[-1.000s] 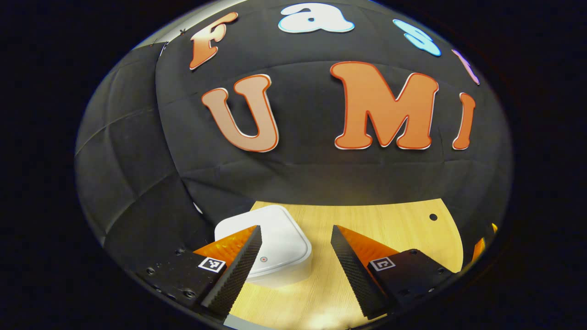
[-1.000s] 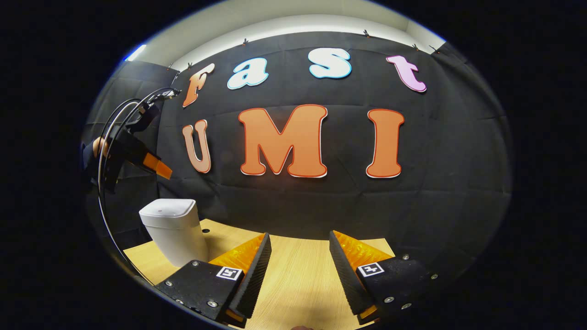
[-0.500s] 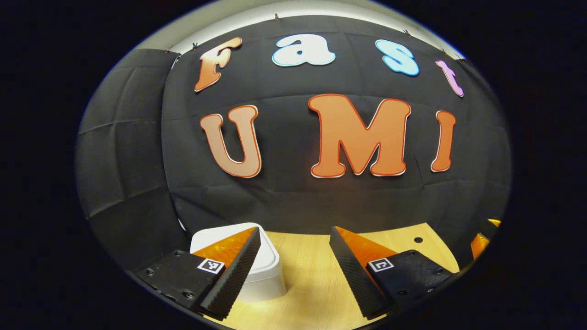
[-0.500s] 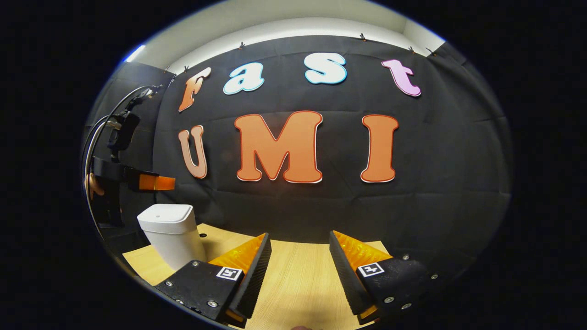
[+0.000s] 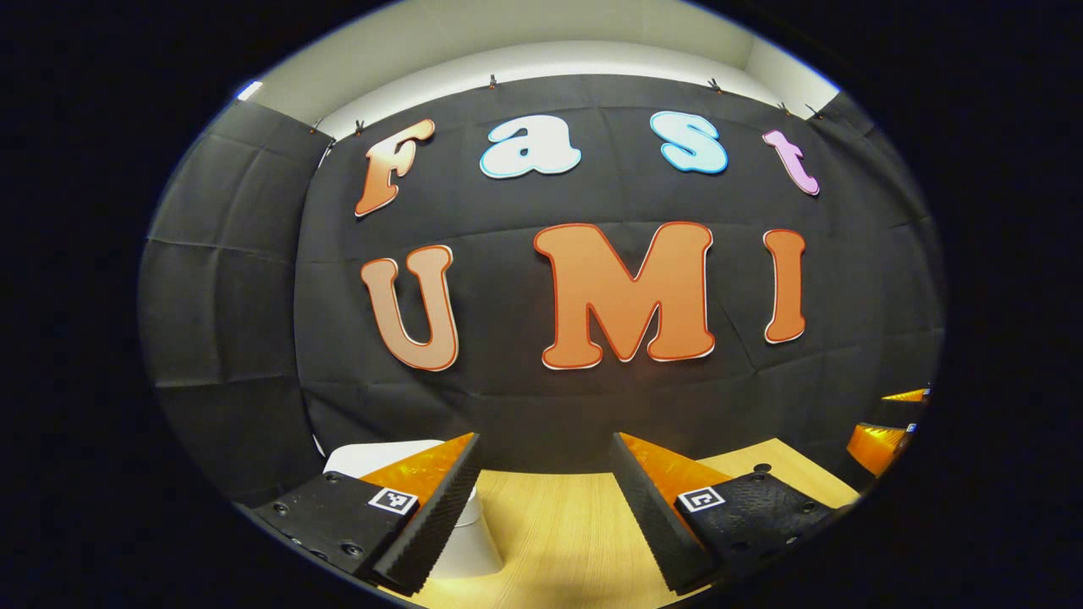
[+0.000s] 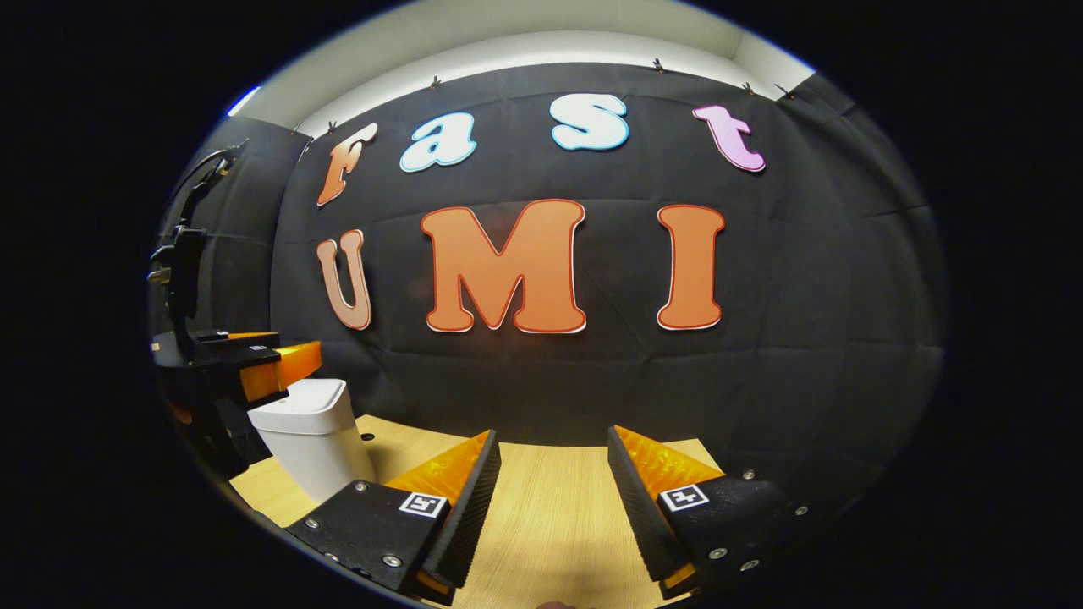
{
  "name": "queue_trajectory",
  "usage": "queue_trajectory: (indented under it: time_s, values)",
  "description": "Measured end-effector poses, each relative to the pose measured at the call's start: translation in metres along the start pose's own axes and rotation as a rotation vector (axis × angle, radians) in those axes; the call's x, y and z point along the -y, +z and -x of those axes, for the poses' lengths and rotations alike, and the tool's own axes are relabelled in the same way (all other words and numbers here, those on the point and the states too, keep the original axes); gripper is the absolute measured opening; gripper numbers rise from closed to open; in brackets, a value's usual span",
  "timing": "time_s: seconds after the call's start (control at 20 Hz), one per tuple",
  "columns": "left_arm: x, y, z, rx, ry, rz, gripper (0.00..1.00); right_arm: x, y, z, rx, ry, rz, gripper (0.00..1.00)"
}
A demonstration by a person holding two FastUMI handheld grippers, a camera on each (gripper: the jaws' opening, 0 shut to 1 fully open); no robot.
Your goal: Press the lid of the desktop garbage bin to open it, pick up the crumpled paper on the desktop and throw it into the bin, then pick up the pop can on the desktop and drop it into the bin, and finally close the garbage bin lid.
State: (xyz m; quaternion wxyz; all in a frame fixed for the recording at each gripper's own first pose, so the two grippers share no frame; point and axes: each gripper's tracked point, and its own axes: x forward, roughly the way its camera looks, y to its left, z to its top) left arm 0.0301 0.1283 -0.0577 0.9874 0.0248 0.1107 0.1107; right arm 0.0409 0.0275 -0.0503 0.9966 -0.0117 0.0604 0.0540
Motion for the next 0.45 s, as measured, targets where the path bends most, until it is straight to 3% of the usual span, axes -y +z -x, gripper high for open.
queue_trajectory:
  time_s: [0.1, 0.15, 0.2, 0.25, 0.45]
  values:
    - [0.010, -0.005, 0.002, -0.005, -0.018, 0.019, 1.00, -0.001, -0.003, -0.001, -0.002, -0.004, 0.006, 0.76]
    - [0.013, -0.006, 0.002, -0.004, -0.022, 0.024, 0.95, -0.002, -0.004, 0.000, -0.005, -0.004, 0.005, 0.76]
    - [0.017, -0.010, 0.004, -0.011, -0.029, 0.029, 1.00, -0.003, -0.006, -0.001, -0.008, -0.004, 0.004, 0.76]
    - [0.021, -0.014, 0.009, -0.007, -0.030, 0.034, 0.95, -0.004, -0.007, 0.000, -0.010, -0.003, 0.005, 0.76]
    - [0.028, -0.030, 0.015, -0.012, -0.037, 0.054, 0.95, -0.005, -0.013, 0.001, -0.015, -0.013, 0.015, 0.76]
